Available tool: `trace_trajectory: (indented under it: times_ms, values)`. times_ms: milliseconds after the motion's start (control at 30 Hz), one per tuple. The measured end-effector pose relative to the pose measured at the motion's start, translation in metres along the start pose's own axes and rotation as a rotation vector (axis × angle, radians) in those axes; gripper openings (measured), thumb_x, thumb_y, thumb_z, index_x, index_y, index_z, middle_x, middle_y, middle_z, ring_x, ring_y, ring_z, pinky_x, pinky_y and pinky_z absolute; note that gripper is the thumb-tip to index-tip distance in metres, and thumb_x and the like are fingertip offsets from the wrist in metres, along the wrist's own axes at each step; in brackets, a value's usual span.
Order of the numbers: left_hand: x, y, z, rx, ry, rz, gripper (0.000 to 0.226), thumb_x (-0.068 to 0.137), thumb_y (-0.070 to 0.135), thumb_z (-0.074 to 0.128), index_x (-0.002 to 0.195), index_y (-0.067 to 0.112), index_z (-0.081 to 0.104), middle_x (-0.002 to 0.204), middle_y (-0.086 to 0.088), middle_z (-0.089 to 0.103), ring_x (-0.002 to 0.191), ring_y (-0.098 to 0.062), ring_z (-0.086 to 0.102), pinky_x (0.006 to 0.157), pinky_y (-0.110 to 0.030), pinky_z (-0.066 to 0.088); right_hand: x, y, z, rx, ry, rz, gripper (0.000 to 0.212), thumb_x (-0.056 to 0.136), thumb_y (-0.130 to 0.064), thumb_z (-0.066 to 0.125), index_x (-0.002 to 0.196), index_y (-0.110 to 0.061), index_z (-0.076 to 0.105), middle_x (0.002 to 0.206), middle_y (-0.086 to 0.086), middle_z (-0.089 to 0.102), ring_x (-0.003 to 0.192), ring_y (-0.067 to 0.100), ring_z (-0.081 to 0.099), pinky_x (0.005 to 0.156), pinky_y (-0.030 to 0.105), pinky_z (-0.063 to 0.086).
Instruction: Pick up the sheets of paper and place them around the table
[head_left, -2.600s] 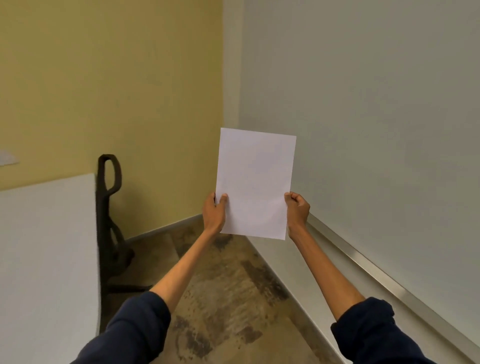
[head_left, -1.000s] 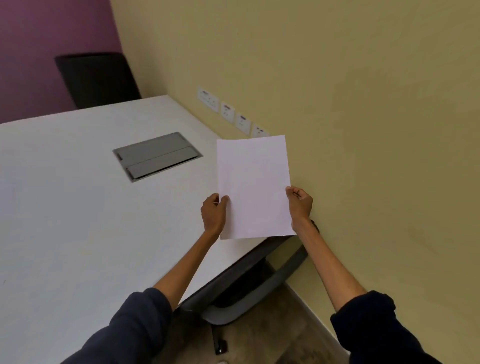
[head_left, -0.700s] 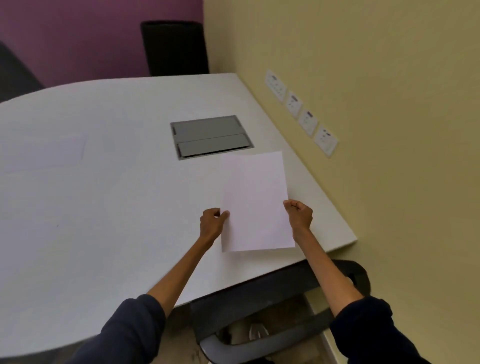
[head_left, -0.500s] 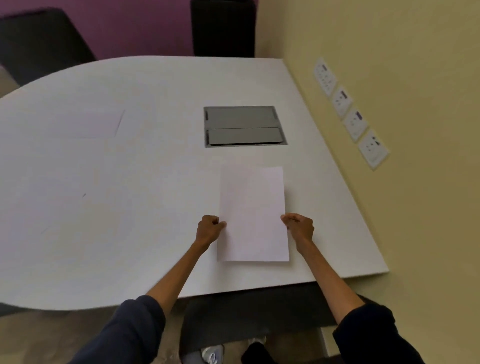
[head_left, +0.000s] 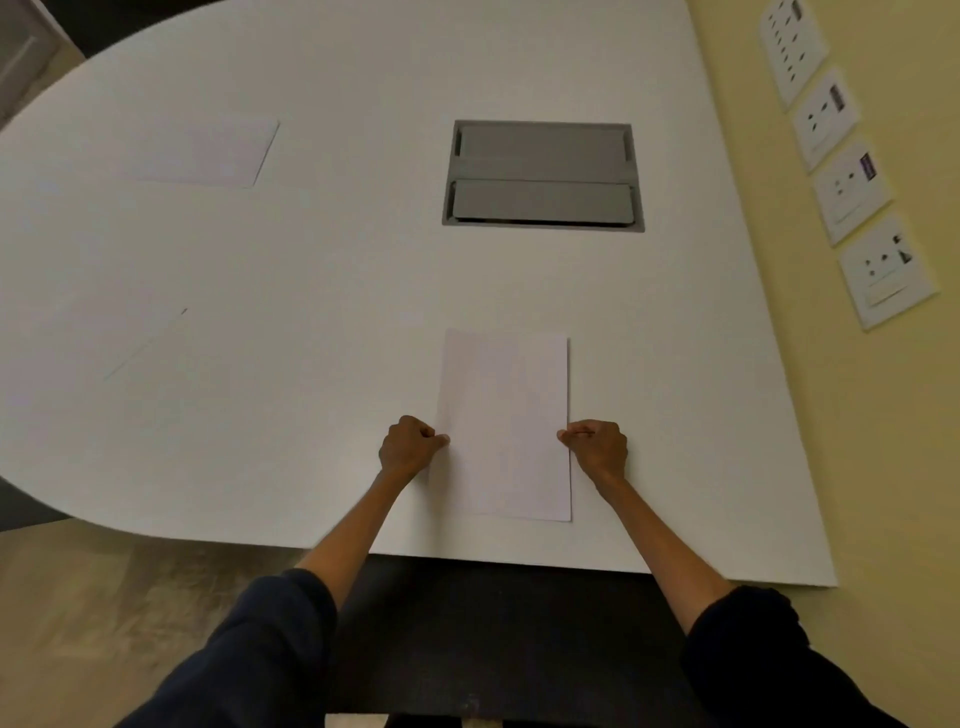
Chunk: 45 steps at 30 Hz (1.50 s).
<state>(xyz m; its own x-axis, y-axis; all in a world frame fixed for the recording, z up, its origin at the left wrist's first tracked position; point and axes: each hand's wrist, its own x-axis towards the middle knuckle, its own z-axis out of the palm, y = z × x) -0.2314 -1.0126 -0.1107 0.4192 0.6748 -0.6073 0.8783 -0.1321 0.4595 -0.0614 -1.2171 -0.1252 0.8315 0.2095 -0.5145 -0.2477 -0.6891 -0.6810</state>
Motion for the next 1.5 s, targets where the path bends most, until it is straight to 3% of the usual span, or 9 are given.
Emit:
trace_trajectory:
  times_ms: [267,333,433,633,767,867,1100,1300,1500]
  values:
    - [-0.004,0.005,0.008,0.067,0.104,-0.022,0.026,0.078,0.030,0.073,0.065,0.013,0.058,0.065,-0.001,0.058,0.067,-0.025,0.058,0.060,-0.026,0.039,0.003,0.005,0.002,-0.148,0.033,-0.118,0.030,0.078,-0.021,0.080,0.100,-0.009,0.063,0.084,0.004,0.070,0.086,0.024,0.067,0.078,0.029,0.048]
    - [-0.005,0.003,0.010,0.087,0.122,-0.001,0.024,0.079,0.034,0.073,0.082,0.014,0.060,0.079,-0.001,0.059,0.078,-0.026,0.059,0.067,-0.029,0.042,0.003,0.007,0.001,-0.150,0.031,-0.134,0.032,0.077,-0.021,0.080,0.100,-0.010,0.061,0.083,0.001,0.066,0.084,0.024,0.067,0.074,0.026,0.044]
    - [-0.007,0.000,0.012,0.086,0.138,0.076,0.053,0.083,0.042,0.072,0.121,0.011,0.051,0.117,-0.006,0.056,0.104,-0.028,0.060,0.080,-0.035,0.047,0.000,0.008,0.000,-0.164,0.028,-0.181,0.034,0.077,-0.025,0.080,0.101,-0.013,0.059,0.089,-0.002,0.062,0.087,0.022,0.065,0.071,0.026,0.043]
    - [-0.009,0.000,0.022,0.373,0.112,0.419,0.081,0.083,0.049,0.069,0.148,0.018,0.034,0.154,-0.005,0.031,0.142,-0.024,0.031,0.107,-0.043,0.038,-0.008,0.006,0.012,-0.455,-0.055,-0.506,0.061,0.078,-0.036,0.078,0.130,-0.016,0.054,0.135,0.003,0.051,0.130,0.021,0.044,0.104,0.036,0.036]
    - [-0.009,-0.006,0.030,0.515,0.024,0.415,0.087,0.088,0.053,0.060,0.155,0.017,0.018,0.165,-0.003,0.010,0.153,-0.020,0.008,0.117,-0.042,0.024,-0.007,0.010,0.020,-0.628,-0.219,-0.511,0.080,0.088,-0.044,0.065,0.153,-0.016,0.027,0.161,0.002,0.022,0.150,0.020,0.016,0.122,0.038,0.015]
    - [-0.009,-0.009,0.034,0.534,-0.007,0.410,0.085,0.093,0.052,0.052,0.157,0.016,0.009,0.166,-0.005,0.001,0.154,-0.020,-0.001,0.120,-0.043,0.016,-0.006,0.014,0.022,-0.649,-0.216,-0.522,0.080,0.092,-0.044,0.061,0.155,-0.013,0.022,0.164,0.003,0.015,0.151,0.019,0.012,0.122,0.035,0.010]
    - [-0.012,-0.008,0.033,0.518,-0.010,0.414,0.089,0.095,0.052,0.049,0.156,0.010,0.000,0.165,-0.007,-0.007,0.153,-0.021,-0.008,0.124,-0.046,0.011,-0.008,0.011,0.021,-0.597,-0.197,-0.539,0.073,0.092,-0.041,0.062,0.152,-0.014,0.031,0.162,0.003,0.022,0.150,0.020,0.018,0.121,0.035,0.013]
    - [-0.026,-0.003,0.013,0.336,0.218,0.482,0.083,0.097,0.053,0.043,0.157,0.011,0.004,0.165,-0.007,-0.006,0.153,-0.020,-0.011,0.126,-0.040,0.002,-0.018,-0.017,0.020,-0.404,-0.023,-0.654,0.049,0.092,-0.033,0.063,0.137,-0.015,0.054,0.149,0.002,0.045,0.139,0.021,0.039,0.115,0.040,0.029]
    - [-0.041,0.001,-0.041,0.169,0.392,0.468,0.076,0.099,0.058,0.029,0.157,0.019,-0.001,0.166,0.001,-0.006,0.152,-0.012,-0.014,0.126,-0.039,-0.002,-0.035,-0.091,0.035,-0.290,0.054,-0.811,0.045,0.095,-0.032,0.059,0.135,-0.013,0.055,0.143,0.004,0.052,0.135,0.021,0.045,0.112,0.037,0.032]
